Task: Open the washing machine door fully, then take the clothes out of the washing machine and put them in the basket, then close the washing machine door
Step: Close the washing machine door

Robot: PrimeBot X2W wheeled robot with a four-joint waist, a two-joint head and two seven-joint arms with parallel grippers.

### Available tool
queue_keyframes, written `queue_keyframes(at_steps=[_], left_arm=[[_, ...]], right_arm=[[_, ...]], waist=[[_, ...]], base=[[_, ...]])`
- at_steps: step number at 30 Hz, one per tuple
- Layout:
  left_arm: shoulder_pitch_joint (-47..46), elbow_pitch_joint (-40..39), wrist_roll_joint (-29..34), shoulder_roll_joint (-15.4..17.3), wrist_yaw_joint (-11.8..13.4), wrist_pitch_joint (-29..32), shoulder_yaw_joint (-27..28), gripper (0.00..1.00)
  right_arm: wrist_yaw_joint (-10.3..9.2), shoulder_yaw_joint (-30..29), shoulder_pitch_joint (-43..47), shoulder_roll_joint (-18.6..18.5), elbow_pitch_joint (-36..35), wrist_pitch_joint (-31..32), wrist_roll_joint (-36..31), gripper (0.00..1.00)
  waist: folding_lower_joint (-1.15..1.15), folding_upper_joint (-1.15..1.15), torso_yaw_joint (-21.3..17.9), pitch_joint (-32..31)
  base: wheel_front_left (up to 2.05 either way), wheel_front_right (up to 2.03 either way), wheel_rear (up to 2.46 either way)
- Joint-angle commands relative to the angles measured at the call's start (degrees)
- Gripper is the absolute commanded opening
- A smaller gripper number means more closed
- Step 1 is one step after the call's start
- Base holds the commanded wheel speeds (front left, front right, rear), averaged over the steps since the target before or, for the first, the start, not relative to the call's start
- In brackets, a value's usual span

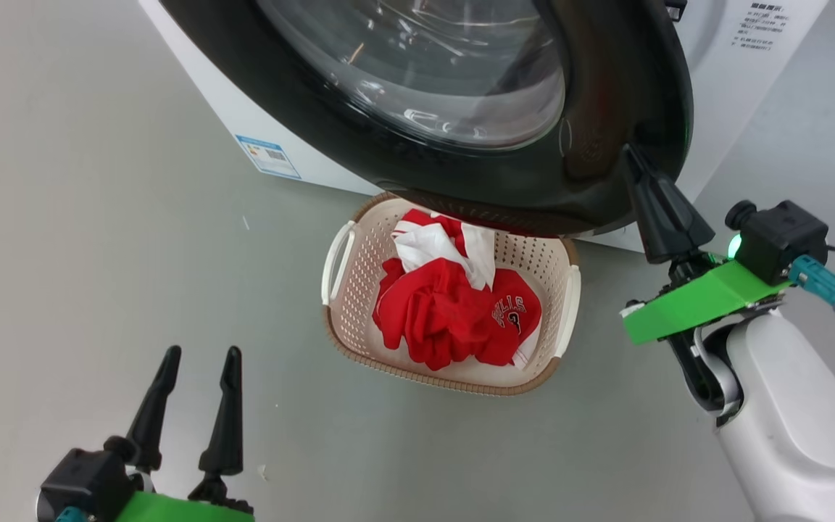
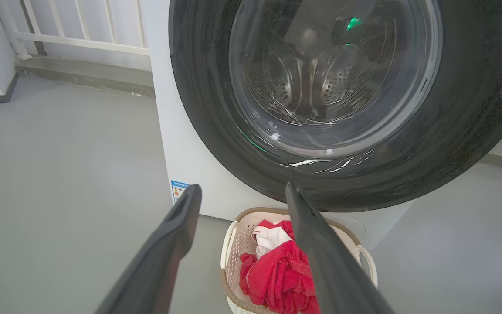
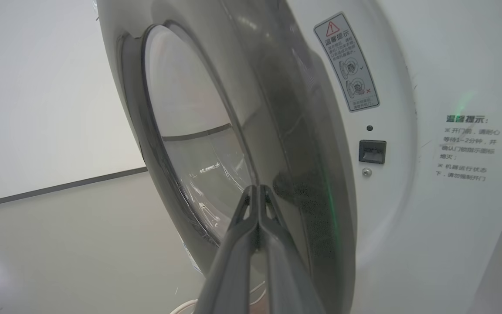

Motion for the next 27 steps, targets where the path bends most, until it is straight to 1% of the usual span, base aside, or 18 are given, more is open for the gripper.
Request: queue_keyframes(at_steps=[1, 17, 27], left_arm=[[-1.8, -1.7, -0.6, 0.5, -0.3, -0.5, 1.7, 1.00], [-5.8, -2.9, -2.3, 0.5, -0.3, -0.5, -0.6, 1.00], [-7.4, -3.4, -3.0, 0.5, -0.3, -0.5, -1.1, 1.00]], right_arm=[[0.36, 0.6, -1.7, 0.7, -1.1, -0.4, 0.0, 0.00], [0.36, -5.3, -10.3, -1.6, -1.8, -0.4, -0.5, 0.00], [0.36, -9.1, -15.0, -1.7, -2.1, -0.4, -0.4, 0.00]], waist=[[0.00, 0.00, -0.1, 0.8], [0.00, 0.00, 0.7, 7.1], [0.00, 0.00, 1.3, 9.3]], base=[[0.00, 0.00, 0.00], [0.00, 0.00, 0.00], [0.00, 0.00, 0.00]])
